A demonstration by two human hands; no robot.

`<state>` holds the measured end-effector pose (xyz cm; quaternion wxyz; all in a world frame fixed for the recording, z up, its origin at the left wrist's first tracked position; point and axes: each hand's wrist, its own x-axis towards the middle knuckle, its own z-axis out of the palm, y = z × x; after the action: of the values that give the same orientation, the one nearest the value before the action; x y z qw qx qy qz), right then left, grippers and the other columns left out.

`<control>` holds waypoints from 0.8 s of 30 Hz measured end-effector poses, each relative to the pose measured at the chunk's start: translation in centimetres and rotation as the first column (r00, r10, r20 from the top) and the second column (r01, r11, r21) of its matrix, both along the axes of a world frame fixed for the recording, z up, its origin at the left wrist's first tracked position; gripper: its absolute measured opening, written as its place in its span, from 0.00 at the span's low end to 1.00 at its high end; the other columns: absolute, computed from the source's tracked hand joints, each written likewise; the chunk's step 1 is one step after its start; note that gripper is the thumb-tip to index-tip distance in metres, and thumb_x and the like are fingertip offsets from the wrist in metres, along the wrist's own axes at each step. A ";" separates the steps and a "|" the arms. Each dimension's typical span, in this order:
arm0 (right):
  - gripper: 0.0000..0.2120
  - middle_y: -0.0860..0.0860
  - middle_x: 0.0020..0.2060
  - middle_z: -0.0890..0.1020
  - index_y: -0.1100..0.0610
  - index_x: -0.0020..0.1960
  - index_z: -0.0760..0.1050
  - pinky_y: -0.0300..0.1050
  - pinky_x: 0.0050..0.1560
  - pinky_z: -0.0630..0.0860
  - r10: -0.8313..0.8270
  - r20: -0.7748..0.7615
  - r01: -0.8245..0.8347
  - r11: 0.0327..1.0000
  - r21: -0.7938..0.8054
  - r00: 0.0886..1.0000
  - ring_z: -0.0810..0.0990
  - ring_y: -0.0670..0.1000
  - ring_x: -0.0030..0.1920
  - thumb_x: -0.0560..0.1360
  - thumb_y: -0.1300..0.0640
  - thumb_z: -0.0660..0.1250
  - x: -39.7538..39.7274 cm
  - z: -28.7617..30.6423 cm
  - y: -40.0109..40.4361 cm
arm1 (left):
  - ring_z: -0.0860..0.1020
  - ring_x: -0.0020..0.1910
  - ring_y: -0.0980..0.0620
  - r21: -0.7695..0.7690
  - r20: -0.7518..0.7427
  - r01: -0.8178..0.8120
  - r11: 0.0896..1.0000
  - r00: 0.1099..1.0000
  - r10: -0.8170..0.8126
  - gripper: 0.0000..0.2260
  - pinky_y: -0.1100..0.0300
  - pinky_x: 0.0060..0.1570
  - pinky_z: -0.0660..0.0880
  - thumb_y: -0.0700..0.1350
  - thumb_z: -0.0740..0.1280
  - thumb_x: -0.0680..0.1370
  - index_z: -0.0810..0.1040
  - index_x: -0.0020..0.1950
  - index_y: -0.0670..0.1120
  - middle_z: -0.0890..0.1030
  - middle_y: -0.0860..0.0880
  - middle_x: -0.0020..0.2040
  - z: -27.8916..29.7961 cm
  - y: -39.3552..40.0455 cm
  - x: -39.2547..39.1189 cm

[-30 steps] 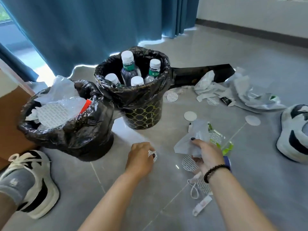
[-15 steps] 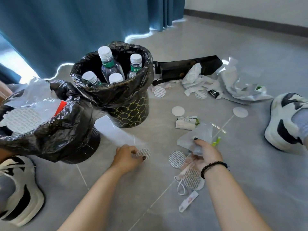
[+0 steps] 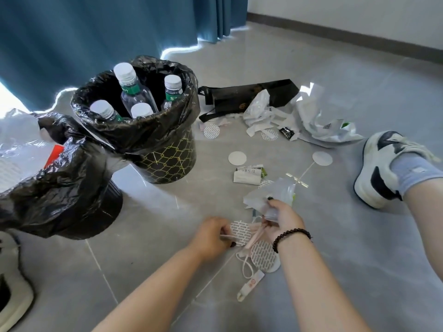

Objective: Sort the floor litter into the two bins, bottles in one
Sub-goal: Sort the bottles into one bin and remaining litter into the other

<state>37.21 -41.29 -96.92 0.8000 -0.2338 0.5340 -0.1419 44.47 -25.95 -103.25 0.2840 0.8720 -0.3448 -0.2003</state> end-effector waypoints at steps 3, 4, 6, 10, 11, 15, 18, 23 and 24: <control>0.05 0.56 0.37 0.77 0.60 0.45 0.73 0.42 0.27 0.69 0.038 0.006 -0.038 0.999 0.003 0.999 0.73 0.51 0.31 0.72 0.66 0.68 0.3 0.0 0.5 | 0.73 0.47 0.51 0.007 -0.022 0.033 0.999 0.999 -0.033 0.09 0.71 0.45 0.65 0.43 0.80 0.63 0.82 0.38 0.44 0.75 0.53 0.45 -0.1 0.9 0.1; 0.06 0.56 0.37 0.78 0.60 0.47 0.74 0.42 0.26 0.69 0.059 0.003 -0.059 0.998 -0.008 0.998 0.74 0.51 0.31 0.72 0.65 0.68 0.3 0.0 0.8 | 0.70 0.52 0.53 0.030 -0.010 0.080 0.996 0.997 -0.079 0.09 0.72 0.49 0.63 0.45 0.80 0.64 0.82 0.39 0.46 0.73 0.52 0.51 0.3 1.1 0.1; 0.08 0.56 0.36 0.78 0.60 0.50 0.74 0.40 0.24 0.69 0.080 -0.008 -0.081 0.996 -0.036 0.997 0.74 0.52 0.30 0.72 0.64 0.69 0.3 -0.1 1.2 | 0.64 0.60 0.53 0.079 -0.019 0.155 0.985 0.988 -0.154 0.10 0.70 0.56 0.59 0.50 0.78 0.67 0.82 0.43 0.48 0.70 0.50 0.63 1.2 0.9 0.0; 0.08 0.57 0.40 0.79 0.61 0.50 0.75 0.35 0.19 0.69 0.075 -0.046 -0.077 0.995 -0.059 0.996 0.74 0.52 0.31 0.72 0.65 0.68 -0.5 -0.4 1.7 | 0.62 0.68 0.45 0.129 -0.029 0.151 0.980 0.989 -0.148 0.13 0.63 0.65 0.59 0.50 0.75 0.70 0.82 0.51 0.47 0.67 0.46 0.69 2.1 -0.5 -0.1; 0.08 0.57 0.40 0.78 0.61 0.50 0.74 0.34 0.19 0.69 0.066 -0.047 -0.068 0.996 -0.051 0.997 0.74 0.52 0.31 0.72 0.66 0.68 -0.8 -0.4 1.7 | 0.63 0.67 0.44 0.147 -0.020 0.142 0.979 0.990 -0.141 0.13 0.63 0.65 0.60 0.50 0.75 0.70 0.82 0.52 0.47 0.68 0.46 0.68 1.8 -0.9 -0.1; 0.04 0.56 0.38 0.78 0.63 0.45 0.74 0.41 0.25 0.70 0.020 -0.053 -0.022 0.999 -0.031 0.998 0.74 0.52 0.31 0.71 0.67 0.68 -1.4 -0.3 0.6 | 0.72 0.55 0.44 0.168 0.006 0.111 0.979 0.993 -0.114 0.14 0.62 0.50 0.62 0.51 0.72 0.70 0.81 0.49 0.42 0.76 0.43 0.53 1.1 -1.8 -0.9; 0.04 0.55 0.38 0.78 0.60 0.42 0.73 0.42 0.30 0.69 0.008 -0.042 -0.010 0.999 -0.036 0.999 0.74 0.51 0.32 0.71 0.66 0.68 -1.1 0.3 0.2 | 0.74 0.44 0.49 0.043 -0.094 -0.026 0.999 0.995 0.030 0.07 0.61 0.40 0.65 0.43 0.74 0.69 0.78 0.44 0.43 0.76 0.47 0.44 1.2 -1.0 -1.7; 0.05 0.55 0.39 0.77 0.59 0.44 0.73 0.41 0.31 0.70 0.044 0.009 -0.043 0.996 -0.078 0.999 0.74 0.51 0.34 0.71 0.65 0.68 0.2 1.3 1.8 | 0.75 0.38 0.56 -0.009 -0.321 -0.162 0.987 0.935 0.150 0.10 0.64 0.38 0.70 0.43 0.72 0.73 0.70 0.42 0.51 0.77 0.53 0.39 4.0 3.9 -1.5; 0.06 0.54 0.38 0.77 0.59 0.46 0.73 0.41 0.30 0.69 0.067 0.010 -0.065 0.994 -0.088 0.998 0.74 0.50 0.33 0.71 0.64 0.68 0.4 1.3 2.4 | 0.75 0.37 0.57 -0.020 -0.312 -0.182 0.983 0.935 0.166 0.09 0.65 0.37 0.70 0.43 0.72 0.73 0.71 0.42 0.50 0.77 0.54 0.38 4.7 4.9 -1.2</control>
<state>37.59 -38.89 -95.60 0.7966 -0.2854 0.5141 -0.1403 43.28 -21.01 -98.57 0.3723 0.8497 -0.2223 -0.3000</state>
